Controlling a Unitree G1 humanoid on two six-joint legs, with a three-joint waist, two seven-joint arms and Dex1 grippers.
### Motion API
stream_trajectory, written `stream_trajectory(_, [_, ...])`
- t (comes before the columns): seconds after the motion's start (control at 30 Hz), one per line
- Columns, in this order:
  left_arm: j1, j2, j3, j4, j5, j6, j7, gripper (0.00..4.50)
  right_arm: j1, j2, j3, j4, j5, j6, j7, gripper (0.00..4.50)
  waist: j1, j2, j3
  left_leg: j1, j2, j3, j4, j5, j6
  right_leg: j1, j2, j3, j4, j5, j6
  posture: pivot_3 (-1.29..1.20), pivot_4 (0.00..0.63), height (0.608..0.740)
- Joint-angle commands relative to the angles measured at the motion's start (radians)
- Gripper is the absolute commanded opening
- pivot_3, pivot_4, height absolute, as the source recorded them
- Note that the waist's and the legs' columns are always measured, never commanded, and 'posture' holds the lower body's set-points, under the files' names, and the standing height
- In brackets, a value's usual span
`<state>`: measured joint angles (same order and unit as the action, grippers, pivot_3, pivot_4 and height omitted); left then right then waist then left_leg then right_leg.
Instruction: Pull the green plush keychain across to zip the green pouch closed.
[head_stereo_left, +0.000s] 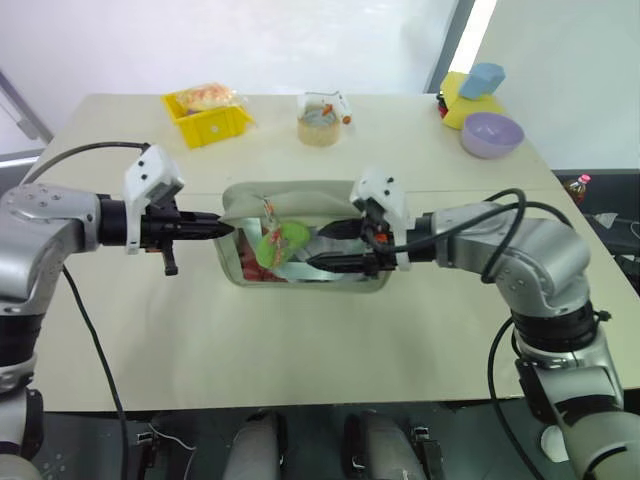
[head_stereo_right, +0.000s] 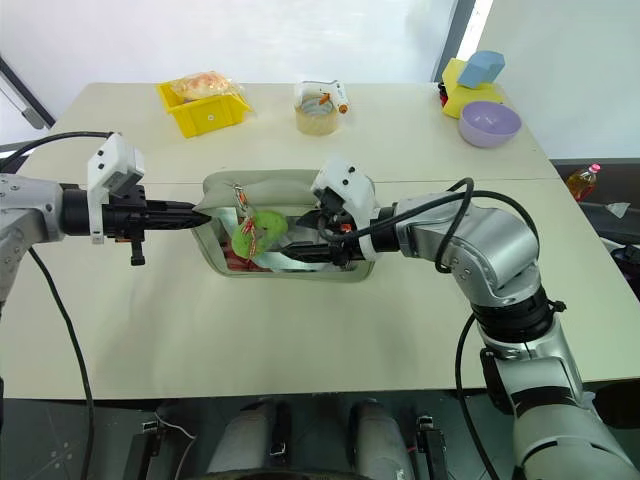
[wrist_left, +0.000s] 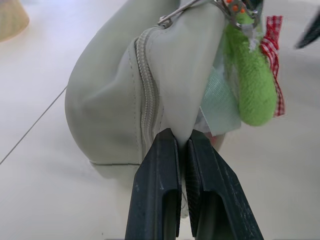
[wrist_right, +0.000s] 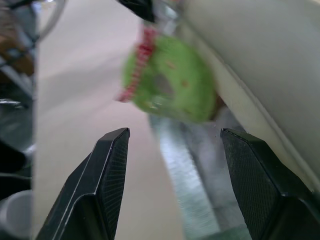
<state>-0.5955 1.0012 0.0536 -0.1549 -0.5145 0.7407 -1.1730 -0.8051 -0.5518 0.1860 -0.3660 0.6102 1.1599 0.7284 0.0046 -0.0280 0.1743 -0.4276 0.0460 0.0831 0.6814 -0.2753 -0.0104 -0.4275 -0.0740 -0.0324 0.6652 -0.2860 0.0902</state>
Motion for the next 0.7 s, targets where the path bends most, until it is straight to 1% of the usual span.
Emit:
stream_trajectory(0.03, [-0.005,0.020,0.041,-0.033,-0.020,0.004,0.002,0.00,-0.025,0.019,0.002,-0.006,-0.018,-0.029,-0.022,3.00,0.000,0.000,0.000,0.000,0.000,0.000,0.000,0.000,0.000,0.000,0.000,0.000,0.000,0.000,0.000,0.00,0.150,0.739])
stream_trajectory(0.27, [-0.014,0.013,0.037,-0.032,-0.020,0.006,0.004,0.00,-0.054,0.096,0.041,0.042,-0.070,-0.062,-0.074,3.00,-0.001,0.000,0.000,0.000,0.000,0.000,0.000,0.000,0.000,0.000,0.001,0.000,0.000,0.000,0.000,0.00,0.150,0.739])
stream_trajectory(0.43, [-0.016,0.013,0.037,-0.030,-0.019,0.004,0.003,0.00,-0.068,0.177,-0.010,0.069,-0.042,-0.025,-0.128,3.00,-0.001,0.000,0.000,0.000,0.001,0.000,0.000,0.000,0.000,0.000,0.001,0.000,0.000,0.000,0.000,0.00,0.150,0.739])
stream_trajectory(0.7, [-0.016,0.006,0.035,-0.029,-0.018,-0.001,0.006,0.00,-0.077,0.242,-0.045,0.088,-0.035,0.014,-0.190,3.00,-0.005,0.000,0.000,0.000,0.001,0.000,0.000,0.000,0.000,0.000,0.001,0.000,0.000,0.000,0.000,0.00,0.150,0.739])
